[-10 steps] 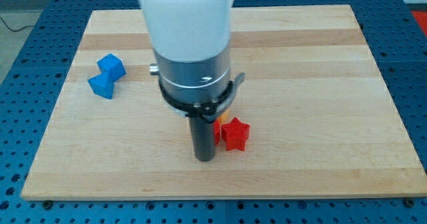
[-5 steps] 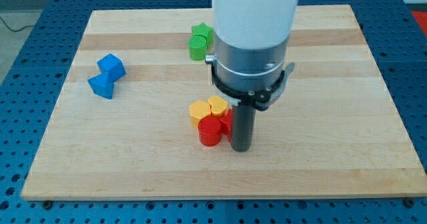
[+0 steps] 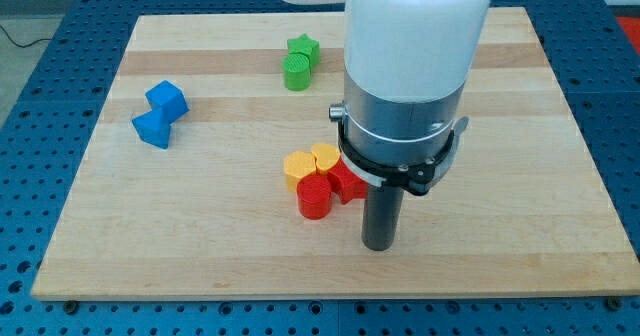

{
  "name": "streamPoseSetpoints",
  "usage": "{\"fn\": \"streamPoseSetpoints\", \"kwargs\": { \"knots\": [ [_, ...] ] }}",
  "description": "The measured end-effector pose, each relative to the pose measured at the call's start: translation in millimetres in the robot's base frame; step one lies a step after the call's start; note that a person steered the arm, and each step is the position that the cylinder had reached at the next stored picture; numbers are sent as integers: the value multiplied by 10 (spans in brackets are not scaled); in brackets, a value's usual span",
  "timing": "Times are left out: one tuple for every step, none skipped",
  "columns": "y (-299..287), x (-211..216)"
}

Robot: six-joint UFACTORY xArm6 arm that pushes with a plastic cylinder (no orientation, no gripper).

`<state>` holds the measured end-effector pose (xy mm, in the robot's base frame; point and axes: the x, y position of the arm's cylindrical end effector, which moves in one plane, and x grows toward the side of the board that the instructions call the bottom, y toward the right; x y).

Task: Push red star into the yellow heart

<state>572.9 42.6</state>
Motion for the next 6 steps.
{"fn": "streamPoseSetpoints", "kwargs": {
  "knots": [
    [0, -4],
    [501, 9],
    [1399, -18],
    [2193, -397],
    [2314, -1437],
    [2282, -2347]
  ]
}}
